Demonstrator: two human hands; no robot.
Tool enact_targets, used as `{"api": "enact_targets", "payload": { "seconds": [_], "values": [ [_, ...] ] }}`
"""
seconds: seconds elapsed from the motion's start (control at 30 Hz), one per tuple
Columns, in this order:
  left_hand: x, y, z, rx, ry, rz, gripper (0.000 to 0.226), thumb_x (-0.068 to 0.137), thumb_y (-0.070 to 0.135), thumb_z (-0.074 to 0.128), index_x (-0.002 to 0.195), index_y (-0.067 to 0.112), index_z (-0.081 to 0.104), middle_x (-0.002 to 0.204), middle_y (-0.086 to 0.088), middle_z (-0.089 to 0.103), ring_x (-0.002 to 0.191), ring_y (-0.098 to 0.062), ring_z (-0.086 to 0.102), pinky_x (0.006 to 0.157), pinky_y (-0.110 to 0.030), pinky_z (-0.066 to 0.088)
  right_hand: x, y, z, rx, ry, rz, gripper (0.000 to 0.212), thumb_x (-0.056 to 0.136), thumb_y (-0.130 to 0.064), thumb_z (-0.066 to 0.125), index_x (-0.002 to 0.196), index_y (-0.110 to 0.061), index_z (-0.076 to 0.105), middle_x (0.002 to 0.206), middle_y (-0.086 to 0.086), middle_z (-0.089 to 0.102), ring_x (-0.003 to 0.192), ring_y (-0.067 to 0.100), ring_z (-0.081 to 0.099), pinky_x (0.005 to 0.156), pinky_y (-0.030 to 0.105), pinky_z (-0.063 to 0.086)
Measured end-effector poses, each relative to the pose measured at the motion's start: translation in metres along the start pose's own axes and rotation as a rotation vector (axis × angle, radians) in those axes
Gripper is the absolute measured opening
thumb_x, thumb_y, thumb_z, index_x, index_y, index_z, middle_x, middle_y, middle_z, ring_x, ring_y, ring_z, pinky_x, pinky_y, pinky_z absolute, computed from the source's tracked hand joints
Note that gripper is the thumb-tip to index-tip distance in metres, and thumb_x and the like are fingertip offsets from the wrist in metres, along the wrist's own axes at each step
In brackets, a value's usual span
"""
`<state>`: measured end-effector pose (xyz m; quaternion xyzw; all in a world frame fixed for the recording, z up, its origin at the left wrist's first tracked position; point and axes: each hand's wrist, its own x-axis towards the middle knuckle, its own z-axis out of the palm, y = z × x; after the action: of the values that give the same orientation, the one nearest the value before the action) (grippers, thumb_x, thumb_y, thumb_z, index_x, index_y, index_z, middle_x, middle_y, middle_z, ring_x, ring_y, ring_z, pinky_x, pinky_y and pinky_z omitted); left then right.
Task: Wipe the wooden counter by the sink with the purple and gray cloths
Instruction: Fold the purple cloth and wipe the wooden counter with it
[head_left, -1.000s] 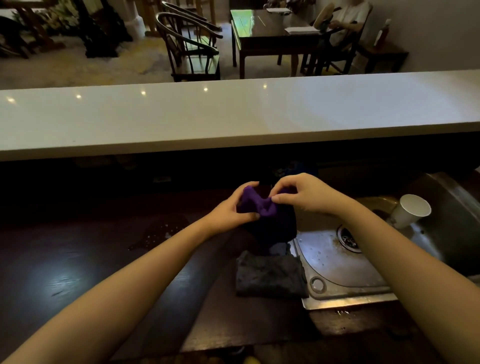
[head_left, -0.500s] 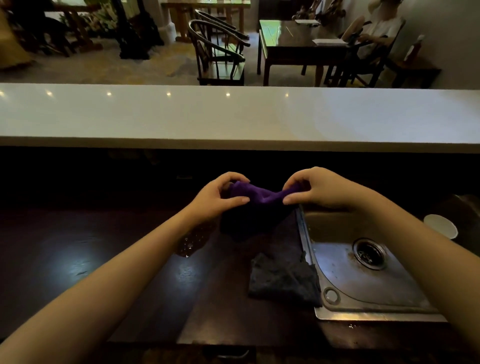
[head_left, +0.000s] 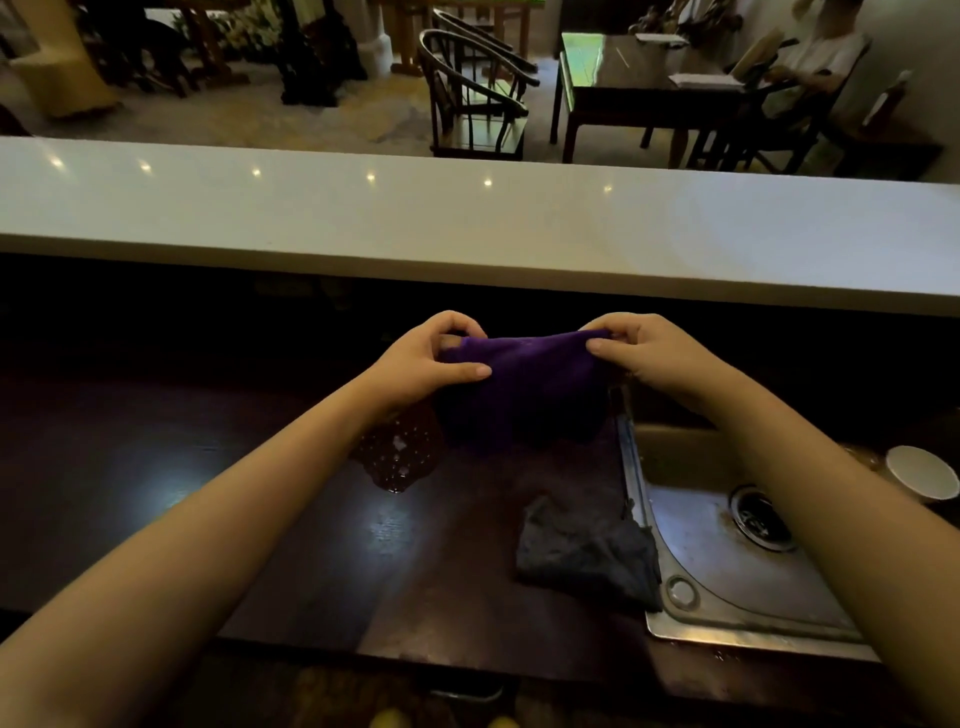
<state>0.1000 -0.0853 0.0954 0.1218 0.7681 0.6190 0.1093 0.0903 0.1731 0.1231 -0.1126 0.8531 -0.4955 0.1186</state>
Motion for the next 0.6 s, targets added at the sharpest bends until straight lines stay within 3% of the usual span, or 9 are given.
{"api": "enact_targets", "payload": {
  "seconds": [0.07,0.17,0.27,0.43,0.6],
  "values": [
    [0.002,-0.004,-0.007,0.185,-0.004,0.001,0.036,0.076,0.008,0.071,0.108,0.015,0.058,0.097,-0.006,0.068,0.091,-0.017,0.066,0.084,-0.029,0.054,0.006,0.002,0.004,-0.071,-0.005,0.003,0.019,0.093,-0.010,0.052,0.104,-0.012,0.066,0.094,0.010,0.069,0.085,0.020,0.065,0.075,0.034,0.053],
    [0.013,-0.014,-0.020,0.389,0.000,-0.035,0.027,0.077,0.012,0.071,0.102,0.018,0.065,0.097,-0.002,0.067,0.090,-0.011,0.064,0.093,-0.034,0.050,0.017,0.007,0.014,-0.140,0.004,0.025,0.018,0.092,-0.013,0.053,0.103,-0.015,0.067,0.093,0.005,0.069,0.083,0.018,0.064,0.063,0.024,0.050],
    [0.026,-0.021,-0.028,0.468,0.060,-0.049,0.020,0.079,0.013,0.070,0.097,0.020,0.067,0.095,0.001,0.067,0.091,-0.012,0.063,0.092,-0.034,0.050,0.030,0.014,0.028,-0.138,0.107,0.051,0.018,0.091,-0.015,0.055,0.102,-0.019,0.068,0.093,0.001,0.067,0.086,0.016,0.062,0.067,0.023,0.047],
    [0.034,-0.033,-0.026,0.596,0.147,0.034,0.018,0.080,0.012,0.067,0.097,0.017,0.069,0.095,0.003,0.067,0.091,-0.007,0.058,0.079,-0.014,0.040,0.026,0.035,0.059,-0.180,0.320,-0.012,0.022,0.091,-0.015,0.054,0.108,-0.017,0.067,0.101,0.000,0.067,0.095,0.013,0.058,0.080,0.023,0.042],
    [0.011,-0.092,-0.013,0.725,-0.012,-0.013,0.020,0.079,0.009,0.066,0.098,0.014,0.071,0.103,-0.005,0.070,0.094,-0.013,0.060,0.078,-0.013,0.034,0.003,0.084,0.099,-0.384,0.127,0.048,0.024,0.085,-0.007,0.058,0.105,-0.012,0.069,0.111,0.009,0.069,0.107,0.024,0.061,0.089,0.027,0.041]
  ]
}}
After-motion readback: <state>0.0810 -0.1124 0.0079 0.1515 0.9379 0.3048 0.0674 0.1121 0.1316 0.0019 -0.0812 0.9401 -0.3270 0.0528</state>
